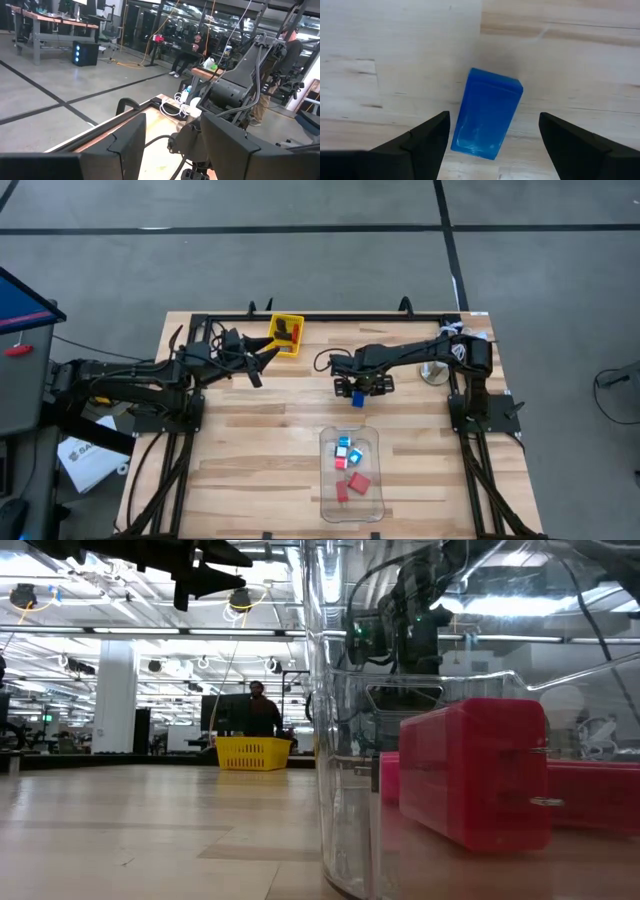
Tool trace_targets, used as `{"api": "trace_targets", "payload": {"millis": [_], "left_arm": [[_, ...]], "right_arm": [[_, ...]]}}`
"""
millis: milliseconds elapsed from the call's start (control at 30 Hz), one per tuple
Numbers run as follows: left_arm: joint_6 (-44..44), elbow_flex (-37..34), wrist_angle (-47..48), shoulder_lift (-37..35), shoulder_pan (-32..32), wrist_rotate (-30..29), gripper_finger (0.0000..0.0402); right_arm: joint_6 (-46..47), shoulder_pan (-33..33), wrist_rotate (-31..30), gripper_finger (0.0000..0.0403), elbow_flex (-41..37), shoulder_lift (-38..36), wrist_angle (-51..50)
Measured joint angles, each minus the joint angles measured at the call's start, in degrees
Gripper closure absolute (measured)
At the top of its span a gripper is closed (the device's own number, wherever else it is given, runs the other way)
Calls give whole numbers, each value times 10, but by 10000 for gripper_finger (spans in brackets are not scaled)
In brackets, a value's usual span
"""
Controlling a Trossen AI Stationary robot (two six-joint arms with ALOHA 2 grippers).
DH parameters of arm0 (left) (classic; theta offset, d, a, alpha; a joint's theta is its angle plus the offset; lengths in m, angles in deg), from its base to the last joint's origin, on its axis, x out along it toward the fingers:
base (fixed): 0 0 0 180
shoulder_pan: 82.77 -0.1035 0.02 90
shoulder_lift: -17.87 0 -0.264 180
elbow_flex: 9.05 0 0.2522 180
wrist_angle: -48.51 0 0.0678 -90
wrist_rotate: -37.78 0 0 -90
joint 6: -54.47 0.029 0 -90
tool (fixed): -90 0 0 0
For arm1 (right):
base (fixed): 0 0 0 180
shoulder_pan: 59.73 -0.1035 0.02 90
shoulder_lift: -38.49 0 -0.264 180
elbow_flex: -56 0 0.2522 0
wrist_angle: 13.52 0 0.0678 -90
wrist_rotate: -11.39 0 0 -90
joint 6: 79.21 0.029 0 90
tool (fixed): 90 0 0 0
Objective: Pick & Place Office items
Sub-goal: Put the blue digital clock into the yellow bin
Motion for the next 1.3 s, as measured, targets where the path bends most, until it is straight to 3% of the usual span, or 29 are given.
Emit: {"api": "trace_targets", "payload": {"millis": [367, 800, 1200, 1300], "left_arm": [[0, 0, 0, 0, 0, 1, 215], [0, 0, 0, 0, 0, 2, 215], [1, 0, 0, 0, 0, 5, 215], [10, 0, 4, 0, 0, 5, 215]], "right_arm": [[4, 0, 0, 108, 0, 0, 3], [-11, 0, 30, 150, 4, 34, 15], [-24, 2, 30, 261, 3, 33, 12], [-43, 2, 27, 261, 8, 34, 9]]}}
